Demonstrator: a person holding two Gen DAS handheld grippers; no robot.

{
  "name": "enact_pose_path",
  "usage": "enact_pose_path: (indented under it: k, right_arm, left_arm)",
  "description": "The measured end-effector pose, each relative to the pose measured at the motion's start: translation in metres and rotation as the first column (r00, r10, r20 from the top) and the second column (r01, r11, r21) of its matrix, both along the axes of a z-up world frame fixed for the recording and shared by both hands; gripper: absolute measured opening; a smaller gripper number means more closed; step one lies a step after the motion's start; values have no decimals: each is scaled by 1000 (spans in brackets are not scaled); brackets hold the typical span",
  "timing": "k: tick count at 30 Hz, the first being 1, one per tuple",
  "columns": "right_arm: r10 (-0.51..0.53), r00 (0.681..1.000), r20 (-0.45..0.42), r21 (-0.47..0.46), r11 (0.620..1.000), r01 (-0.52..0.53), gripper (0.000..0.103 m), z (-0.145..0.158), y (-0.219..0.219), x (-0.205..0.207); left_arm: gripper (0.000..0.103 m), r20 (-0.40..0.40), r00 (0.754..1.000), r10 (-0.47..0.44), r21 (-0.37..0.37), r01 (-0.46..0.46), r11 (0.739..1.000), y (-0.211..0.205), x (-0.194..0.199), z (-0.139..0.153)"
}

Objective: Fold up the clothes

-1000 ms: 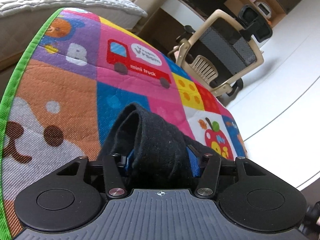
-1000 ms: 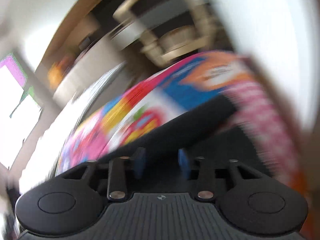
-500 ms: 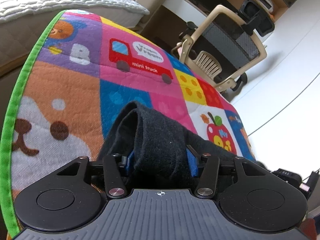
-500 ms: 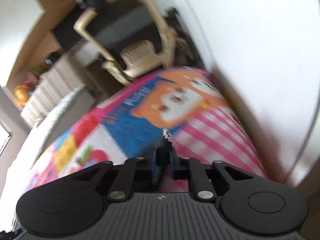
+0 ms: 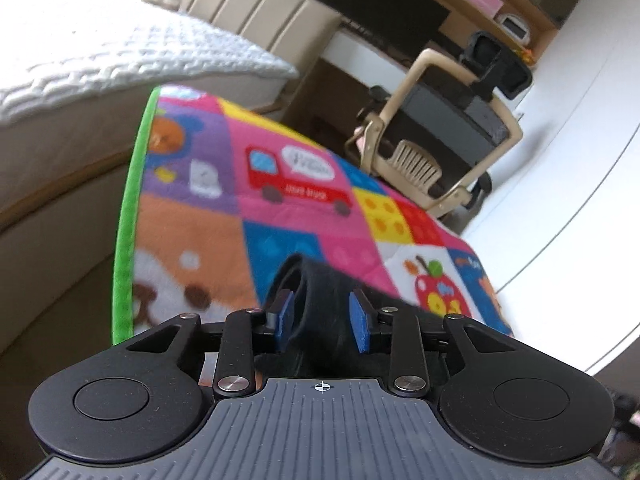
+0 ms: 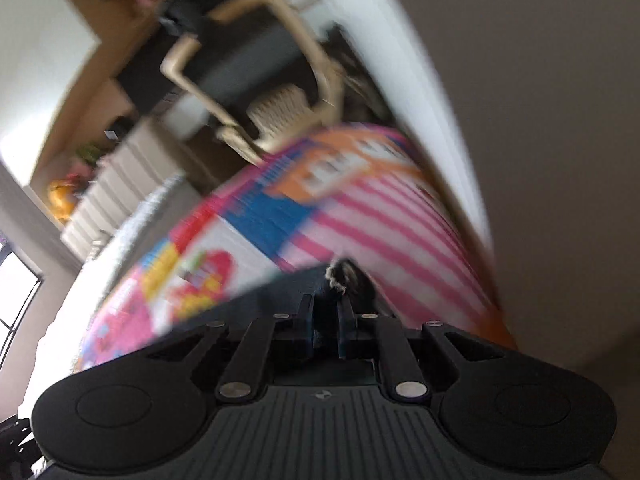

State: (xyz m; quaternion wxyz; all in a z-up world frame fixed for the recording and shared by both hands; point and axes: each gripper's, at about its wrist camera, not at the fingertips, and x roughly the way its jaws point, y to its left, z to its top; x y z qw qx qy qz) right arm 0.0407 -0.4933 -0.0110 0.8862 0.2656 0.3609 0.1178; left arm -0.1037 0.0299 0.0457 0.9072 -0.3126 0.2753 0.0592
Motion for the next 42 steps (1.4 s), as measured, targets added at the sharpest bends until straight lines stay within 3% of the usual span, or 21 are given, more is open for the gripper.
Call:
enact_pose_path:
  k: [1,3,9,16,25,34,35,37,38,39,42]
  right_arm:
    - [-8,1000,-14,15,1000,8,12,-6,-2,-2]
    - [-17,1000,-9,27,999,18,12,-11,-2,-5]
    - [-12,998,68,-6,1000,12,15,2,5,-2]
    - [-25,999,22,7,1000,25,15,-9,4,4]
    - [-19,1000,17,-16,1000,19,15,-13,7,4]
    - [-16,999,28,-56,998,17,15,-11,13,2]
    - [-15,999,30,-61,998,16,15,-11,13,2]
    - [-12,999,36,-73,997,15,15,-10,15,1]
    - [-11,999,39,-83,996,14,15,-9,16,1]
    - [-6,999,48,-101,995,11,15,-7,18,0]
    - [6,996,90,-140,990,6,12,4,21,-5]
  left_arm:
    - [35,-5,1000,-3,-16,2,1000,0,-1,-2]
    - [56,-14,1000,-20,-42,19,999,-6,4,-6]
    - [84,-39,996,-81,-44,79,996,-29,30,-15]
    - [83,-68,995,-71,-25,70,997,-37,53,-24]
    - [86,-105,993,-60,105,71,992,-58,42,-17]
    - [88,-102,993,-57,120,70,990,-60,42,-19]
    - [85,-95,994,-55,122,66,990,-60,43,-20]
    - [59,-97,993,-68,129,80,988,-62,46,-22]
    - [34,-99,992,-76,133,89,987,-63,47,-24]
    - [25,-100,991,-87,130,100,986,-64,48,-25]
    - [12,-76,990,-117,172,129,977,-71,44,-25]
